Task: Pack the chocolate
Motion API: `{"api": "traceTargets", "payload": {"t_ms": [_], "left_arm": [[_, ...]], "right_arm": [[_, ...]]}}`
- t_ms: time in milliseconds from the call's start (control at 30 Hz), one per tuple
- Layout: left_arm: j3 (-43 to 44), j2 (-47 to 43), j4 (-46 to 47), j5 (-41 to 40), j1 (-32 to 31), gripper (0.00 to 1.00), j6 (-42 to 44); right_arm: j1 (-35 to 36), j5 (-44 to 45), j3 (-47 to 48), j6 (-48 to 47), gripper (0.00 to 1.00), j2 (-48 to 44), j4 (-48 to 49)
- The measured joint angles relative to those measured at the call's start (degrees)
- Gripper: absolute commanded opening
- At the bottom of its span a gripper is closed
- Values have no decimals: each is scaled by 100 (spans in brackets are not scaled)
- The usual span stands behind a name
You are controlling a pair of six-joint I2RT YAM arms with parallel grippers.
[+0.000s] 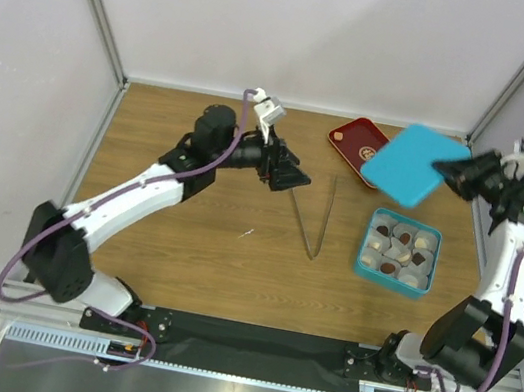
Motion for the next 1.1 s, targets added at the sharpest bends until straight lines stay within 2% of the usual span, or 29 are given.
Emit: {"api": "traceTargets", "payload": {"t_ms": [133, 300, 567, 700, 967, 1100], "left_arm": [[238, 756, 140, 9, -39, 82, -428], [474, 1453, 573, 258, -225, 81, -785], [1375, 2627, 957, 984, -275, 83, -1202], [1576, 2852, 1104, 1182, -275, 83, -1432], [1943, 3235, 1126, 1327, -343, 78, -1530], [2017, 3311, 793, 1283, -404, 81, -1331]], "right_arm": [[-612, -214, -1086, -337, 0, -461, -479], [-713, -649, -1768, -404, 0, -752, -693], [-332, -1388, -1958, -175, 0, -1329, 7], [-17, -1661, -1958, -74, 0, -1211, 297], [13, -1784, -1958, 4, 0, -1060, 474], [24, -1829, -1952, -22, 0, -1060, 455]]}}
